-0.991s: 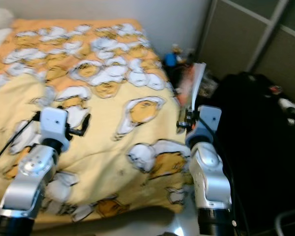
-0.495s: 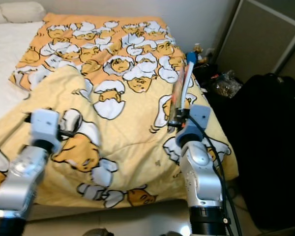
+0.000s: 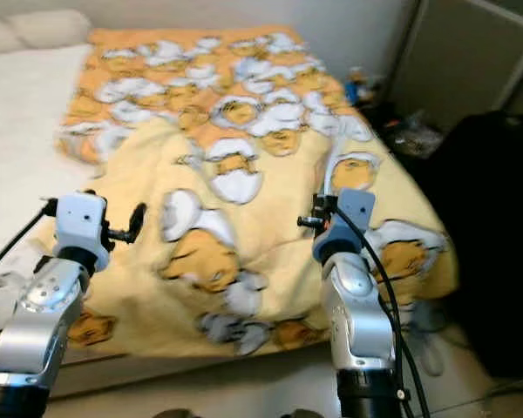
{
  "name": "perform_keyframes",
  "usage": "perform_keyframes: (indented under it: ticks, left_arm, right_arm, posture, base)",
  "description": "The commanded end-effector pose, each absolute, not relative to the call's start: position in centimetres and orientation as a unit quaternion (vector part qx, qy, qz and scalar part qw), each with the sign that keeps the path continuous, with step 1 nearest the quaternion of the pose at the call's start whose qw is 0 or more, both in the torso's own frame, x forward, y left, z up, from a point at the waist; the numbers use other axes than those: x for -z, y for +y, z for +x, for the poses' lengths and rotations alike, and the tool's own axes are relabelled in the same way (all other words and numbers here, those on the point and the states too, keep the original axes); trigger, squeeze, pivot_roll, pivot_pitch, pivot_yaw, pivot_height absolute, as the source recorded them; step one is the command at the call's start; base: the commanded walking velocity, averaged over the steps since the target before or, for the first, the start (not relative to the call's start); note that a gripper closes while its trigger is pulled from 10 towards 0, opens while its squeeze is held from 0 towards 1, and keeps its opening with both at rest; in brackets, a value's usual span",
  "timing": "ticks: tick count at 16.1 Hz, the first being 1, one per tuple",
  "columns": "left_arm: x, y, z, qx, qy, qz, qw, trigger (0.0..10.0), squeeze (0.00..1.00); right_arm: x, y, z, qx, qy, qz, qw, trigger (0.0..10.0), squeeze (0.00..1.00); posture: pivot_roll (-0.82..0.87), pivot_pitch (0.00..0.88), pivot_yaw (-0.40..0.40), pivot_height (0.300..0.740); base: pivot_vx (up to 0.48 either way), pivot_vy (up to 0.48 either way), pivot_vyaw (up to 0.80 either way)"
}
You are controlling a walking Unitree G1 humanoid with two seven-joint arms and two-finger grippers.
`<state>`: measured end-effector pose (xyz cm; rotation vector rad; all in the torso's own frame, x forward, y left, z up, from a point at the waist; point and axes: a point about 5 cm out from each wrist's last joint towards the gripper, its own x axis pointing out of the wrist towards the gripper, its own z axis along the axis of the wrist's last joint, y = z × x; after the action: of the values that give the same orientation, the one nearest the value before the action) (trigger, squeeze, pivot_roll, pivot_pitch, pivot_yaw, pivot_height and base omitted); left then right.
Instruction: Clean up the room
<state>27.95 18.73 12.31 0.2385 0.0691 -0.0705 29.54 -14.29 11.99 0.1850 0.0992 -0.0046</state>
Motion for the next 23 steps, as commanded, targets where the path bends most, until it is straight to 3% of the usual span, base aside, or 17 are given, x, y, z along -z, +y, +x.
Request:
perform_keyframes:
  ticks: [1,23]
  left_arm:
    - [-12.3,17.5,27.9,0.049,0.033,0.112,0.992,10.0,0.38]
    - [-12.1,17.5,26.9,0.043,0.041,0.109,0.992,10.0,0.38]
  right_arm:
    - [-13.1,-15.1,29.8,0.011,0.022,0.089,0.996,10.0,0.00]
    - [-12.8,-15.2,29.7,-0.005,0.039,0.080,0.996,10.0,0.00]
  posture:
    - [0.02,0.000,0.015,0.740]
    - [0.03,0.000,-0.030,0.740]
  base:
    - [0.000,0.446,0.00]
    - [0.000,0.444,0.00]
